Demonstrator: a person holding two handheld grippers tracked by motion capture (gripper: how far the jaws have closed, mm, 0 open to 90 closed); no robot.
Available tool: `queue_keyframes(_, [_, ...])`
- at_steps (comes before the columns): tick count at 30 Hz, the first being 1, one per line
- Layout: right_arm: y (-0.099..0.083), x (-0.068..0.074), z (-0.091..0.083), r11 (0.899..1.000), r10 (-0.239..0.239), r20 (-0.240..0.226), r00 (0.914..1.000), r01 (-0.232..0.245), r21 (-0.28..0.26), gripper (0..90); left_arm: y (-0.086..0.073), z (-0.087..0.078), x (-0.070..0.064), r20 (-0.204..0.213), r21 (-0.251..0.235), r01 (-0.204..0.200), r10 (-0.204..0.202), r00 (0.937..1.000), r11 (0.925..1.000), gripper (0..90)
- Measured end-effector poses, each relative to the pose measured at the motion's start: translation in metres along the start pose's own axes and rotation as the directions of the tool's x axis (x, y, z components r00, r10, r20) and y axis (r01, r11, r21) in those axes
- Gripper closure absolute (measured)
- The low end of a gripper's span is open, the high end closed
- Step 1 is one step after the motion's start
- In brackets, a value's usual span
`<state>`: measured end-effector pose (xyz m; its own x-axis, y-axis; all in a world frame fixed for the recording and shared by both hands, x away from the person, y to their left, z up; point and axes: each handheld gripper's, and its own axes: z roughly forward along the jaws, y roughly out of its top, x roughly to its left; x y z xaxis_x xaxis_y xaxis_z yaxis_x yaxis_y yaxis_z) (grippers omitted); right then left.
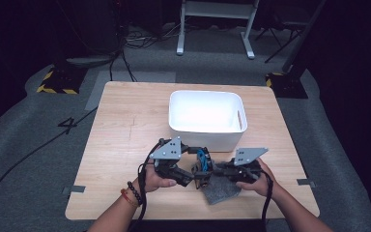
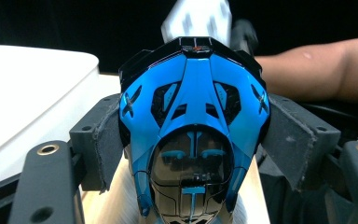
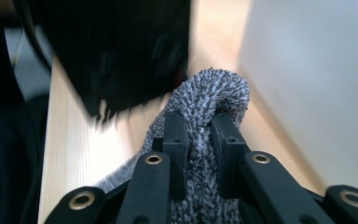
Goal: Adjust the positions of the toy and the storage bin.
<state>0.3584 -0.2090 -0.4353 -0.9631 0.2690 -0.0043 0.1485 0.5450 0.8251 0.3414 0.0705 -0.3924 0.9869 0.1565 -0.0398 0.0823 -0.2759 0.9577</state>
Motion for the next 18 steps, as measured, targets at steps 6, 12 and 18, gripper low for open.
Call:
queue_keyframes(6, [0.011, 0.003, -0.028, 0.984, -0.009, 0.030, 0.9995, 0.015, -0.180, 78.1, -0.002, 0.014, -0.001, 0.032, 0.026, 0.000, -0.001, 0.9995, 0.9997, 26.0])
queue_keyframes(12, [0.010, 0.006, -0.016, 0.986, -0.011, -0.035, 0.9993, 0.005, -0.166, 77.8, 0.002, 0.018, -0.005, 0.065, 0.008, -0.013, 0.012, 0.9978, 0.9999, 26.0])
queue_keyframes(18, [-0.001, 0.008, 0.015, 0.999, 0.000, -0.100, 0.9950, -0.003, -0.038, 77.8, 0.010, 0.003, -0.005, 0.066, -0.068, -0.005, 0.010, 0.9978, 0.9977, 26.0])
